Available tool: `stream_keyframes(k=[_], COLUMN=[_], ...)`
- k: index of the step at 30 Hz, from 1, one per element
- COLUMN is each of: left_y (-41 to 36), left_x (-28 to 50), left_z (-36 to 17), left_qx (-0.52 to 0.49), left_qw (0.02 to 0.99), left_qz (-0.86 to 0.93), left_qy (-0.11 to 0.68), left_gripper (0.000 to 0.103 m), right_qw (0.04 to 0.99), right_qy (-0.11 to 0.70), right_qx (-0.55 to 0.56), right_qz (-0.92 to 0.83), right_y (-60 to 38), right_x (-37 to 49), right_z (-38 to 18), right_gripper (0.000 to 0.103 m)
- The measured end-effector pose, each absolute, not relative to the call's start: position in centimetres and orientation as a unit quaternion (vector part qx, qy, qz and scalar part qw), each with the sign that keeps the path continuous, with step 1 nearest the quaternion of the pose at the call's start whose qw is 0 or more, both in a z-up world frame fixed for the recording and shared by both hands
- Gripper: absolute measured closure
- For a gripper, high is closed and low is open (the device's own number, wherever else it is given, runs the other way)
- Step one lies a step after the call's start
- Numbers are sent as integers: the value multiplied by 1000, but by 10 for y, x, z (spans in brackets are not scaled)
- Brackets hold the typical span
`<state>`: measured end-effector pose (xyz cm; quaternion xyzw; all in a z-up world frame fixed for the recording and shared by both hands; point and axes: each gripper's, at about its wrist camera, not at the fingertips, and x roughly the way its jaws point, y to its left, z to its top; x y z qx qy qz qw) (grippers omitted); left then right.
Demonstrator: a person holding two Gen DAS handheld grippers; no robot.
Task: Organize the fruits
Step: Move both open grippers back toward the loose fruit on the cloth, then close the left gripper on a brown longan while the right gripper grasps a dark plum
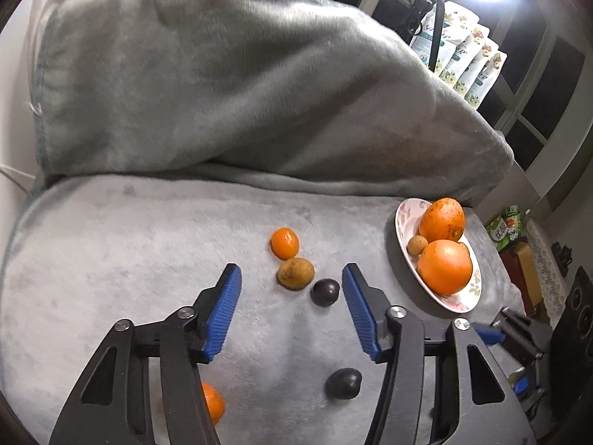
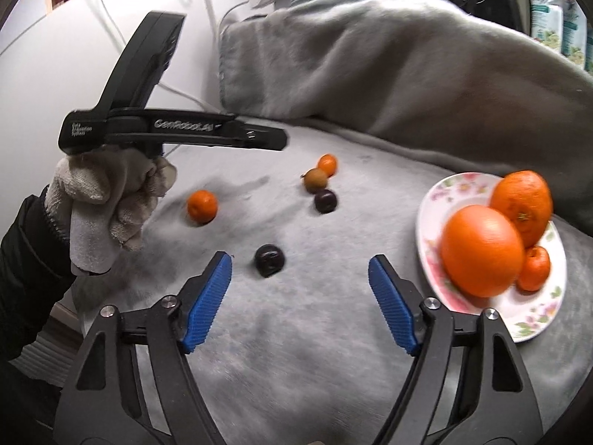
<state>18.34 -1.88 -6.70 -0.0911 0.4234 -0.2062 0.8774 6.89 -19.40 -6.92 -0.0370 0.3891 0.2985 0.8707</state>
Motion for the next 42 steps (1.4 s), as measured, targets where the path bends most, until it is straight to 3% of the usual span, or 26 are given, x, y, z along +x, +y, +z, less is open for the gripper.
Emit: stream_keyframes(k=[14,35,42], left_y=[-34,-44,-41], left_x=[198,214,216], left_z=[-84,-109,-110], left_qx=[-95,-97,-106], left_qw=[864,850,848], left_qz=[-214,-205,-210], left_qy=[446,475,476], left_gripper=[62,70,76], right_qw=[852,844,842], right_qy=[418,431,435], right_qx=[-44,-50,-61], right_qz=[313,316,313], right_y=[-163,-154,-150], right_x=[83,89,89], right_z=[-93,-108,-113], right_gripper=[50,61,70])
